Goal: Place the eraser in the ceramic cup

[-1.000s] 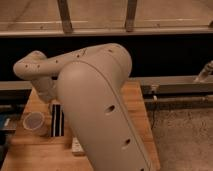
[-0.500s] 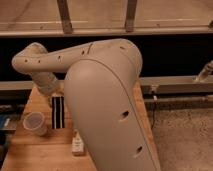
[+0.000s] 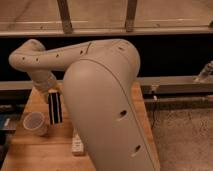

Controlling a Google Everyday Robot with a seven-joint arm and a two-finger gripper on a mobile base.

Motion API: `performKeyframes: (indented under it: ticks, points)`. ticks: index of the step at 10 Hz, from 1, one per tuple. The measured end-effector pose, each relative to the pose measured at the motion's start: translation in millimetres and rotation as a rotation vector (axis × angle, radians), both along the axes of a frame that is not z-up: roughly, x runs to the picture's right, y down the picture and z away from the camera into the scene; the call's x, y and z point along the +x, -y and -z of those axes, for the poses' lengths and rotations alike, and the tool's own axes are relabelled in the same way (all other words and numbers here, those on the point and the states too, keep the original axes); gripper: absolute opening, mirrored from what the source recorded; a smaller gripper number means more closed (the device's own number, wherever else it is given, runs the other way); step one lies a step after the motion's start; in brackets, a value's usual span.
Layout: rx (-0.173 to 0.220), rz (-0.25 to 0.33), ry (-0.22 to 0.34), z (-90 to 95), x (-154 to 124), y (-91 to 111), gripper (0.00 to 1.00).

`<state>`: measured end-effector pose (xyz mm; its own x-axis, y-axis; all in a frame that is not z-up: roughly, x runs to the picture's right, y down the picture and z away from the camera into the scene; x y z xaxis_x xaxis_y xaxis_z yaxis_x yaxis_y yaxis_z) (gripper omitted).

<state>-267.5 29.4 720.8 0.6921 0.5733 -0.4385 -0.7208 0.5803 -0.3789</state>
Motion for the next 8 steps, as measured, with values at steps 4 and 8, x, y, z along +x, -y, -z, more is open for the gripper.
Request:
performKeyframes:
  ticks: [4, 8]
  points:
    - [0.024, 0.015, 0.042, 5.5, -7.1, 10.3, 0.0]
    - [0.022, 0.014, 0.045, 6.2, -8.5, 9.5, 0.0]
